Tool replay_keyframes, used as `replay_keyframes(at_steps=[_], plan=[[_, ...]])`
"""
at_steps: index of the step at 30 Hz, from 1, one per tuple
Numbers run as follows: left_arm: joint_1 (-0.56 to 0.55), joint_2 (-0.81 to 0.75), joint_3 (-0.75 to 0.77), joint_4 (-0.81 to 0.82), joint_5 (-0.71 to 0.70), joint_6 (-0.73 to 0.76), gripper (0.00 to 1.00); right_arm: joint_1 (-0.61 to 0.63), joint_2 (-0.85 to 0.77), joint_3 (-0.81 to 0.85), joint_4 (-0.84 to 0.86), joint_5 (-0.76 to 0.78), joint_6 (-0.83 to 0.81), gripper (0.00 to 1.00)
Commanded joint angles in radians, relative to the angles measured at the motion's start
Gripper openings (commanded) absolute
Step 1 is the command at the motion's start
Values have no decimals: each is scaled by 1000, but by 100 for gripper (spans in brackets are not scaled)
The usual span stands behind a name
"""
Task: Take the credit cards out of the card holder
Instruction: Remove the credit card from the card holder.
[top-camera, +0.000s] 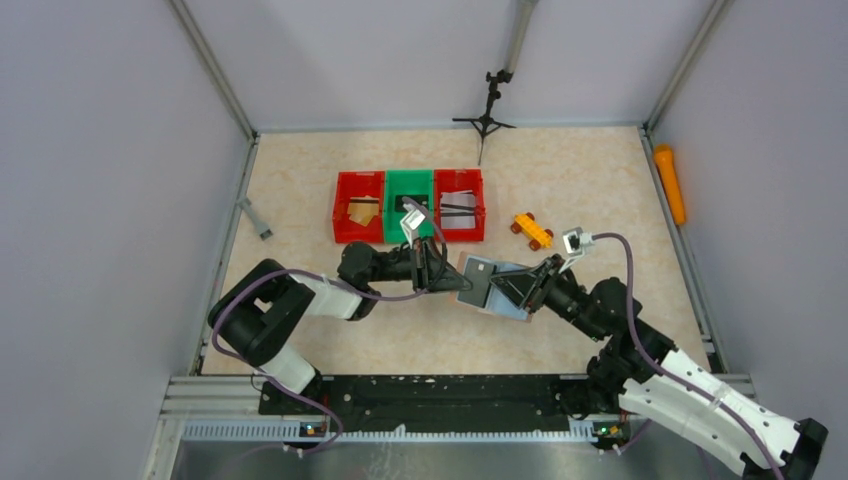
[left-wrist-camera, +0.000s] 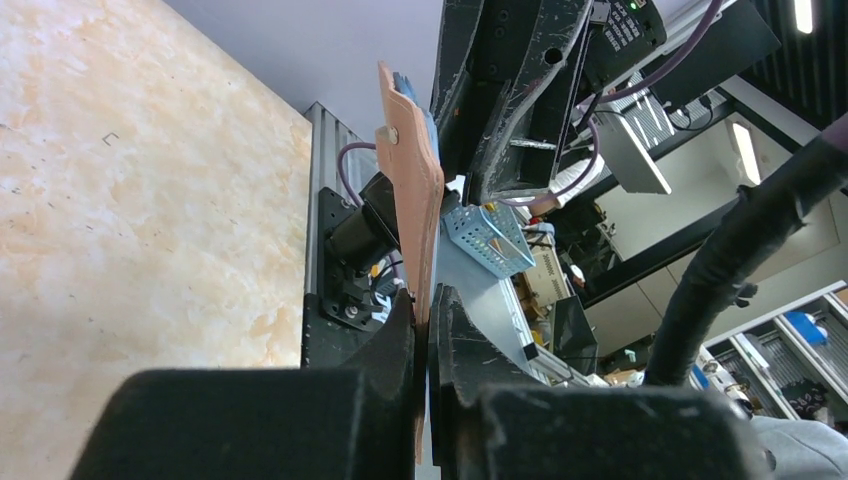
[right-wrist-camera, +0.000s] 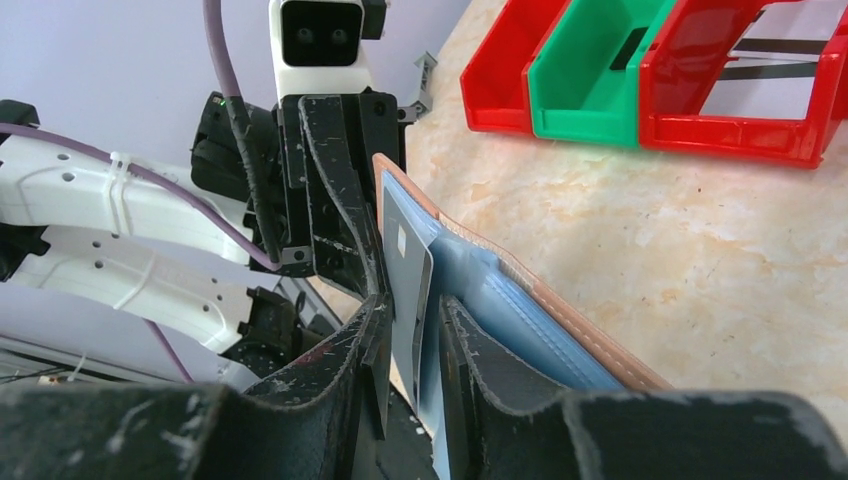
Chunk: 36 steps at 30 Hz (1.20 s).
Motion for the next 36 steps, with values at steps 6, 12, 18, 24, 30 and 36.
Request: replay_keyframes(at_steps=[6, 12, 18, 24, 30, 36], plan=[[-14, -2, 35, 152, 24, -10, 0, -6, 12, -29, 114, -53, 61, 16], [-21, -7, 35, 153, 24, -4, 7, -7, 33, -38, 182, -98, 94, 3], [-20, -14, 30, 153, 26, -2, 37, -6, 1, -24, 113, -60, 95, 0], [-16, -40, 17, 153, 23, 16, 37, -8, -17, -22, 53, -42, 88, 0], [-12, -31, 17, 153, 19, 10, 9, -9, -30, -25, 45, -39, 91, 0], [-11, -32, 17, 153, 14, 5, 0, -11, -32, -35, 54, -52, 91, 19]])
